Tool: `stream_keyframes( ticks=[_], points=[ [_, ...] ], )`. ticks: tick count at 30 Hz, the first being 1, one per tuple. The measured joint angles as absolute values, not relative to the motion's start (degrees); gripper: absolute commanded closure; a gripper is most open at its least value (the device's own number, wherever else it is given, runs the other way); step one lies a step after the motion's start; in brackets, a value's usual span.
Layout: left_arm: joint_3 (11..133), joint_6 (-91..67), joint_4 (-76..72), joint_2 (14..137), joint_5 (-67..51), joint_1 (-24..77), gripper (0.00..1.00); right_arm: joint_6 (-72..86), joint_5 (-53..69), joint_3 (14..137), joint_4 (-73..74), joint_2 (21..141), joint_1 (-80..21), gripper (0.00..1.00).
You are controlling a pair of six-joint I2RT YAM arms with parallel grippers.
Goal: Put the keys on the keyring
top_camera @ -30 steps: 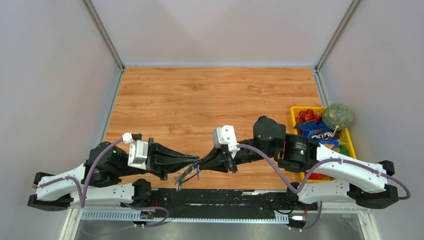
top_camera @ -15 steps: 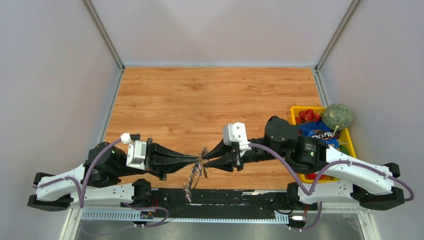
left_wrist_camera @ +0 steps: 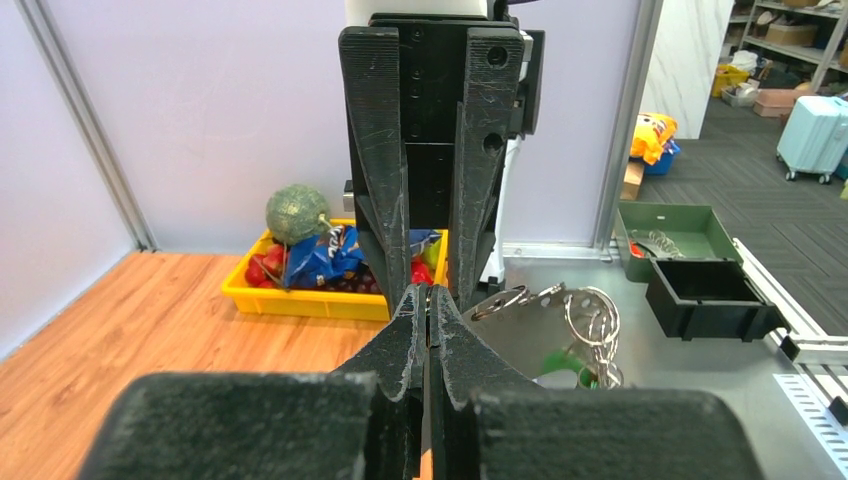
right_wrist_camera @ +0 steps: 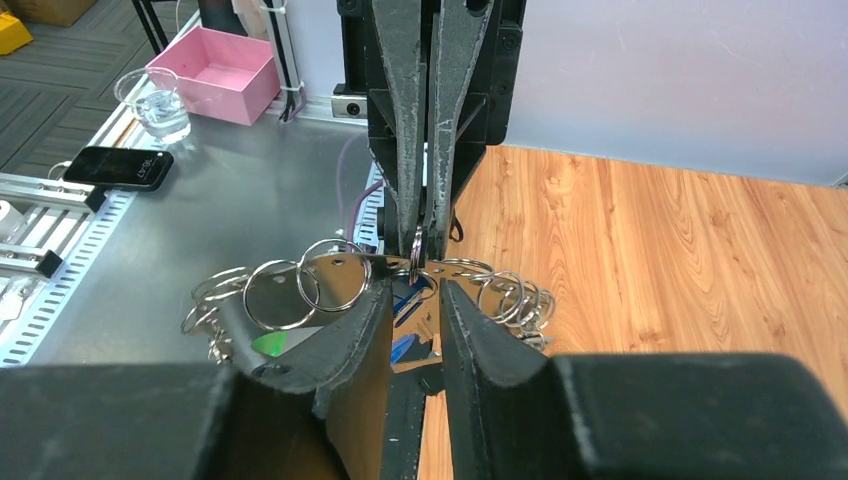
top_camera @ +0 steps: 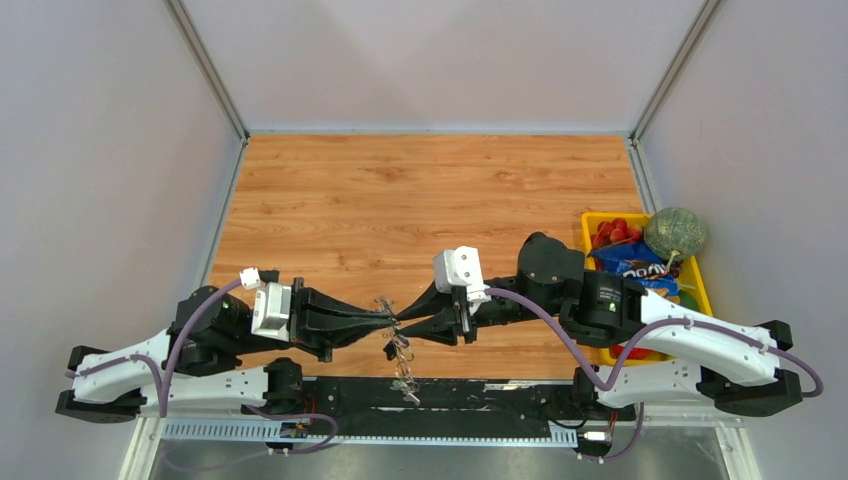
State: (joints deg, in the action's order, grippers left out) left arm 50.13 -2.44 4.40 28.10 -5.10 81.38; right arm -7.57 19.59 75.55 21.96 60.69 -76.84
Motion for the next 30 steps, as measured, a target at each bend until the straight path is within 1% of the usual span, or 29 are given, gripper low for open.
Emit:
stream_keyframes(
  ticks=[4, 7, 9, 11, 12, 20, 22, 25, 27, 30],
  points=[
    [50.0, -2.4, 4.4, 27.9, -5.1, 81.4, 1.0, -7.6, 19.6, 75.7, 21.6, 61.0, -77.0, 0.72],
    [49.9, -2.4, 4.4, 27.9, -5.1, 81.4, 1.0, -7.6, 19.6, 75.8, 21.3, 61.1, -77.2, 0.76],
    [49.9, -2.4, 4.4, 27.8, -5.1, 81.4, 1.0, -7.6, 19.7, 75.8, 20.9, 61.1, -77.3, 0.83],
    [49.8, -2.4, 4.4, 27.7, -5.0, 81.4, 1.0, -7.6, 19.7, 75.8, 20.6, 61.1, -77.4, 0.95],
    [49.7, -2.4, 4.4, 27.7, -5.0, 81.4, 1.0, -7.6, 19.7, 75.8, 20.4, 61.1, -77.5, 1.0],
    [49.5, -2.5, 4.5, 27.1, -5.0, 81.4, 0.99, -7.5, 19.5, 75.8, 20.3, 61.3, -77.8, 1.0],
    [49.5, -2.5, 4.6, 27.0, -5.0, 81.4, 0.93, -7.5, 19.2, 75.8, 20.3, 61.3, -77.9, 1.0],
    [49.6, -2.8, 5.5, 26.9, -4.7, 81.4, 0.77, -7.5, 18.9, 76.3, 21.1, 61.7, -78.0, 1.0],
    [50.3, -3.2, 7.1, 26.9, -4.4, 81.4, 0.71, -7.5, 18.7, 76.9, 22.2, 62.1, -78.0, 1.0],
    [52.2, -4.0, 10.0, 27.0, -4.1, 81.4, 0.68, -7.5, 18.8, 77.5, 25.1, 62.8, -78.0, 1.0]
  ],
)
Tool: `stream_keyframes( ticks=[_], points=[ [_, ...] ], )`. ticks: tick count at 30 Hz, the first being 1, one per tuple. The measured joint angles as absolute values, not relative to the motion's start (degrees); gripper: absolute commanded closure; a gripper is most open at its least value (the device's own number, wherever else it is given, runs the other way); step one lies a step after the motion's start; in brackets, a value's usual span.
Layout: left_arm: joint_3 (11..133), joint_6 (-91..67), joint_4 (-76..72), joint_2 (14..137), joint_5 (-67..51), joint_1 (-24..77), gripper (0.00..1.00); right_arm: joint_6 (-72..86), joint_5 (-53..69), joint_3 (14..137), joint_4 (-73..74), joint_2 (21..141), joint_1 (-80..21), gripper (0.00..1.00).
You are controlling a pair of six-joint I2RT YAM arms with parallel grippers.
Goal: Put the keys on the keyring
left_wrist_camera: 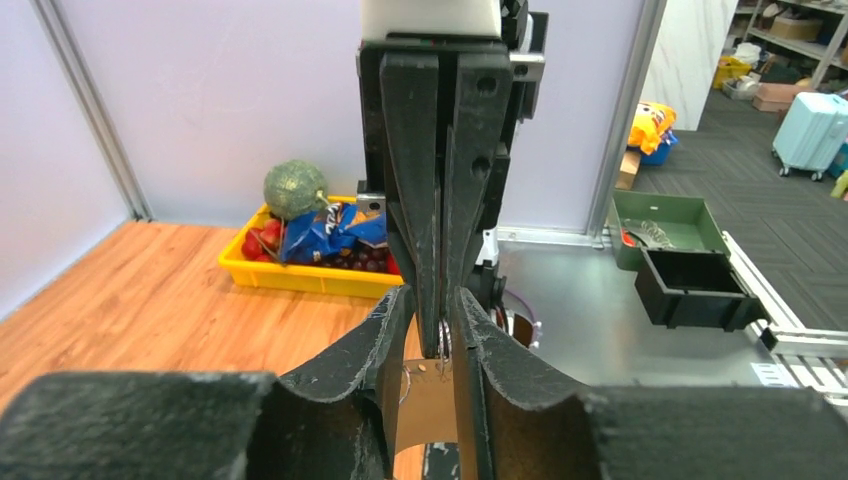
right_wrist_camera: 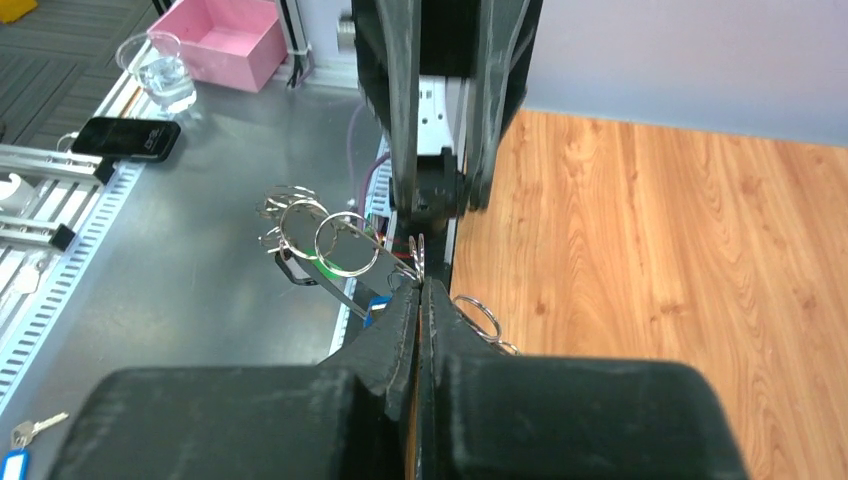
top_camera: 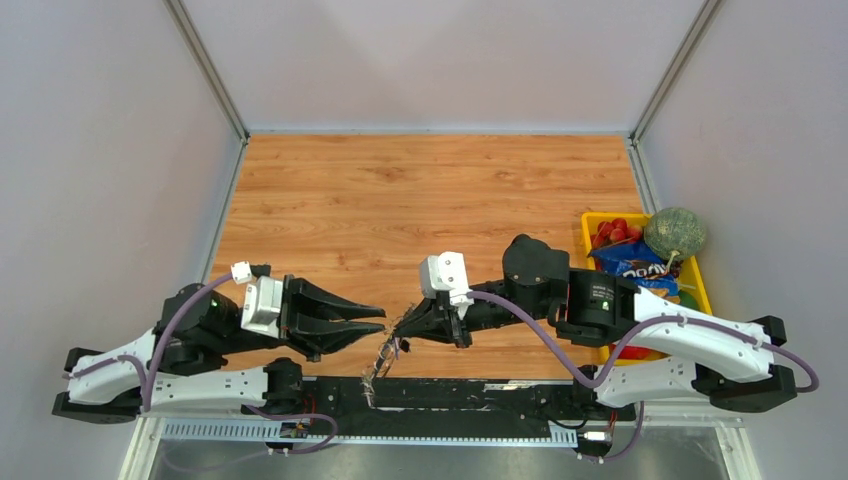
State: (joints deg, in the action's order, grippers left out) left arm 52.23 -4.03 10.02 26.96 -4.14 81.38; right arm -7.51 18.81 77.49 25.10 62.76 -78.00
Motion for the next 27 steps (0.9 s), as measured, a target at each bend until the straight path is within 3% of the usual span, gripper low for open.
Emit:
stream_keyframes(
  ticks=[11, 27],
  points=[
    [59.5, -7.4, 20.6, 29.6, -3.9, 81.4, 0.61, -7.5, 19.2, 82.7, 36.0, 66.1, -78.0, 1.0],
    [62.7, -10.2, 31.3, 36.0, -3.8, 81.4, 0.62, -7.6, 18.7, 89.8, 46.7, 72.8, -78.2, 1.0]
  ],
)
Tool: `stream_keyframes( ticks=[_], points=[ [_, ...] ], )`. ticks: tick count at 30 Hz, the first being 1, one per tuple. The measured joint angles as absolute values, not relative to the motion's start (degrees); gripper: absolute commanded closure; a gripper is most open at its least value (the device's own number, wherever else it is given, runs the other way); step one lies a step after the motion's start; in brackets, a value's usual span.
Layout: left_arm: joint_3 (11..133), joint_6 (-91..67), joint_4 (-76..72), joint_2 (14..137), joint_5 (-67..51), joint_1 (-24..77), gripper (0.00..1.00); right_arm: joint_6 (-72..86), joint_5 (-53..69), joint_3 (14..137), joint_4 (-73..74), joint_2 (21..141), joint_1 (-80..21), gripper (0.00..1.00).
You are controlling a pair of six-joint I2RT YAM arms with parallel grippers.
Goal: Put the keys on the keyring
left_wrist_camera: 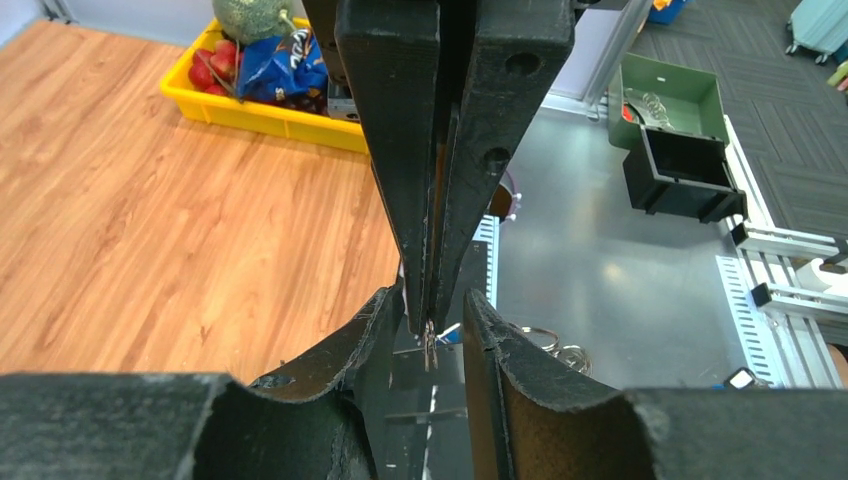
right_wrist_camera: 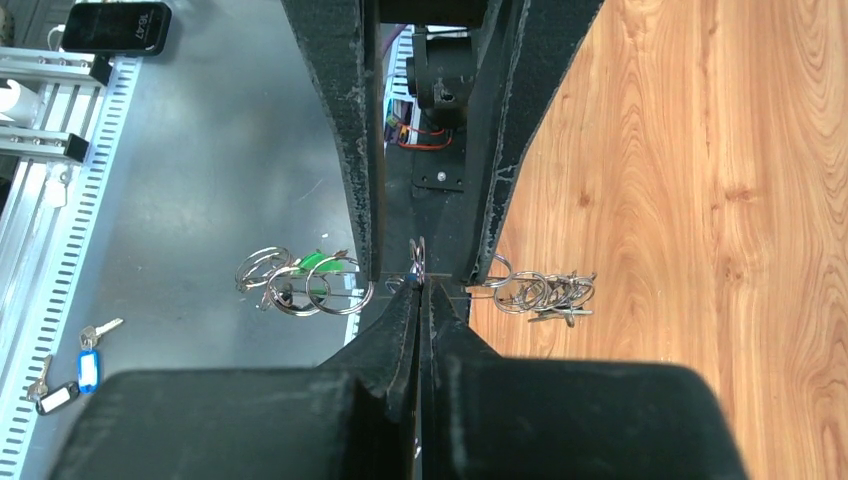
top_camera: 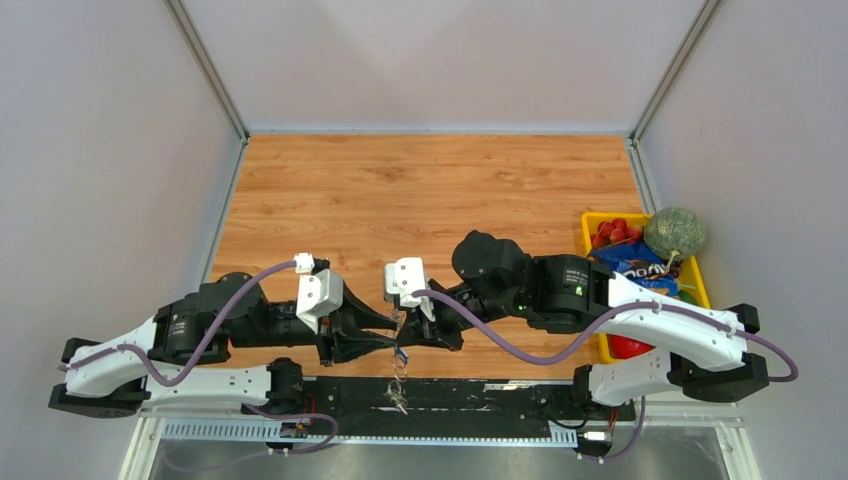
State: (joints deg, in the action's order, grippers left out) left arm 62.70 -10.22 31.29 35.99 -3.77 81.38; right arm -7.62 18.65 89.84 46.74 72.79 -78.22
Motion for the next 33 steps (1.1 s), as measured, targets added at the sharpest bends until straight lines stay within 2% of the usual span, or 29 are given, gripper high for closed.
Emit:
stream_keyframes(
  ticks=[9, 17, 30, 32, 33],
  points=[
    [64.4, -10.9, 34.9, 37.3, -3.2, 81.4, 0.67, -7.8, 18.4, 92.1, 48.7, 73.6, -78.2, 1.0],
    [64.4, -11.5, 35.9, 37.4, -2.5, 81.4, 0.84, -8.1, 18.3, 92.3, 49.6, 74.3, -78.3, 1.0],
    [64.4, -11.7, 36.9, 38.1, -2.5, 81.4, 0.78, -8.1, 17.0, 93.0, 50.4, 74.3, -78.4, 1.0],
    [64.4, -11.7, 37.3, 38.1, -2.5, 81.4, 0.83, -8.1, 16.8, 93.1, 50.4, 74.3, -78.5, 1.0],
    [64.4, -11.7, 37.4, 38.1, -2.5, 81.4, 0.89, -8.1, 16.7, 93.1, 50.4, 74.3, -78.6, 1.0]
  ],
)
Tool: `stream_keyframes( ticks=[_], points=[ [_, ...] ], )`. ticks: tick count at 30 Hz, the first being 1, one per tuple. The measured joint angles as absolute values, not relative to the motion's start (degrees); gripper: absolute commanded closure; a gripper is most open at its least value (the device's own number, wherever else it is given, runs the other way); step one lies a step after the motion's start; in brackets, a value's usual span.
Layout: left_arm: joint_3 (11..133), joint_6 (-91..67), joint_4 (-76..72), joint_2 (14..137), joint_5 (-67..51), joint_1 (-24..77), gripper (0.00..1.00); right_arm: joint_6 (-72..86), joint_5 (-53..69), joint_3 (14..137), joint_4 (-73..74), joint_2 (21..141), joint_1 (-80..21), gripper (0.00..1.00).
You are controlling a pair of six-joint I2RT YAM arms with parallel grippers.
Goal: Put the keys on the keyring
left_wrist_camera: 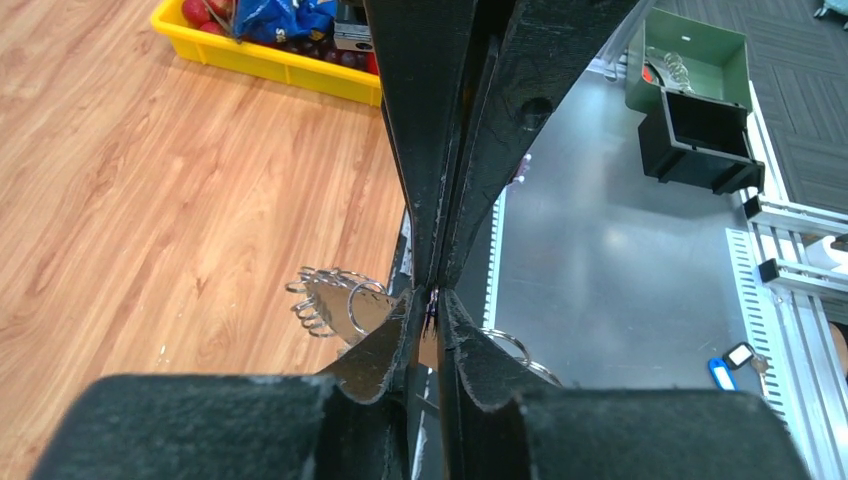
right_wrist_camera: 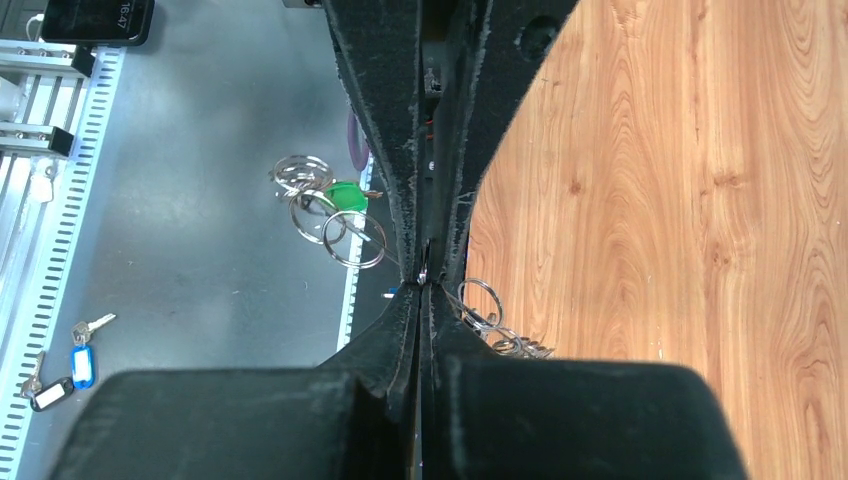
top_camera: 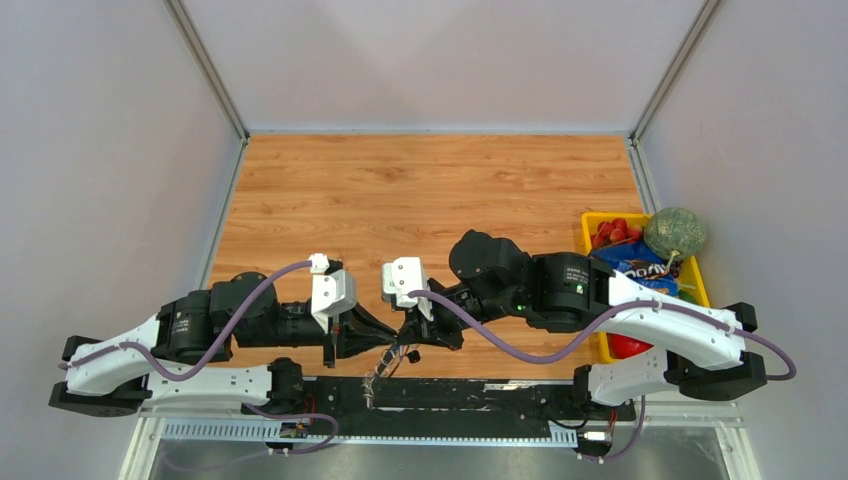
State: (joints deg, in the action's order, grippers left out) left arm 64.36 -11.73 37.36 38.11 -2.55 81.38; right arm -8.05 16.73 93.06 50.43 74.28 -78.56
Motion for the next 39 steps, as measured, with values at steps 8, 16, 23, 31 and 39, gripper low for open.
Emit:
stream_keyframes(
  ticks=[8, 16, 23, 31, 39],
  points=[
    [64.4, -11.7, 37.6, 38.1, -2.6, 81.4, 1.0, -8.1, 16.1, 93.1, 50.5, 74.3, -78.7, 1.0],
    [64.2, -10.7, 37.2, 38.0, -2.5, 81.4, 1.0, -8.0, 15.6, 92.9, 50.2, 74.1, -79.1, 0.72],
    [61.8, -8.4, 33.9, 36.9, -2.7, 81.4, 1.0, -7.7, 13.5, 88.6, 46.5, 68.9, -79.2, 0.66],
    [60.0, -6.9, 27.8, 34.9, -3.2, 81.4, 1.0, -7.3, 11.2, 83.1, 40.8, 61.6, -79.2, 0.66],
    [55.8, -6.1, 19.7, 32.2, -4.3, 81.4, 1.0, -6.7, 11.1, 76.5, 33.7, 58.4, -79.3, 0.67]
  ],
)
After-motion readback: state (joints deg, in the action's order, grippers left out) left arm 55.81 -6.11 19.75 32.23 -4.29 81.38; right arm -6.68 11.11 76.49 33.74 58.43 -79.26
